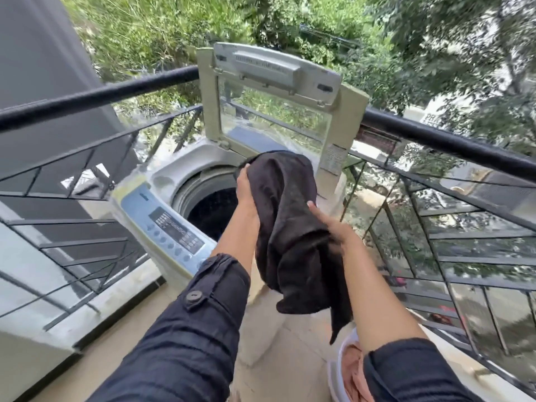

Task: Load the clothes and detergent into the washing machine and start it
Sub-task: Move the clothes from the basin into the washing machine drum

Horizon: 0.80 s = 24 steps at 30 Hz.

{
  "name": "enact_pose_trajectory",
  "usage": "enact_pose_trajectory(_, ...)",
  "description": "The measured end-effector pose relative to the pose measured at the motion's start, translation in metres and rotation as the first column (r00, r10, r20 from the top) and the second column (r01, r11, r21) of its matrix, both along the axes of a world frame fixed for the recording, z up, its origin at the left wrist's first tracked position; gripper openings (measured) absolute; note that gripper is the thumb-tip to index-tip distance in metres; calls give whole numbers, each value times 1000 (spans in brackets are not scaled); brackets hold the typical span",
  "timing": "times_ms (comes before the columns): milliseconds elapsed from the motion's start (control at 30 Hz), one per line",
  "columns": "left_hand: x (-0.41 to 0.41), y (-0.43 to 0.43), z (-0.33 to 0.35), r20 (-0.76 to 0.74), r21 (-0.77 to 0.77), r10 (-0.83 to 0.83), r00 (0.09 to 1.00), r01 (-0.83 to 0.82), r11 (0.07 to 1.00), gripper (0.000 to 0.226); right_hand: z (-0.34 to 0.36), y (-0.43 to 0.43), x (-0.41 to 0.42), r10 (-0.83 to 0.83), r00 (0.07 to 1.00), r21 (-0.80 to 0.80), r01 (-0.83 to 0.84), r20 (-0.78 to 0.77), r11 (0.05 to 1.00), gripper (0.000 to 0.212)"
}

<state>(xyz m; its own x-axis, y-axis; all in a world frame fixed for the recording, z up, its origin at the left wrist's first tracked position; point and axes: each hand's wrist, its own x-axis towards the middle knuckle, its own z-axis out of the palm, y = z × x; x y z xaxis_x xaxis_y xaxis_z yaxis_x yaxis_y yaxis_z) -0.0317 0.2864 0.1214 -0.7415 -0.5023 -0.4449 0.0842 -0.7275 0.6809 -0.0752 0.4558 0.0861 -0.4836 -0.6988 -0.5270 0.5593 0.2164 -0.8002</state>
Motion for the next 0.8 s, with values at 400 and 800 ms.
enact_pose_trajectory(400,-21,-125,-7,49,-66,337,940,-333,940,61,10,-104,-10,36,896,312,116,-442,943,13)
enact_pose_trajectory(800,-28,-197,-92,6,-162,300,954,-295,942,72,-1,-209,-37,-628,747,-246,665,218,705,36)
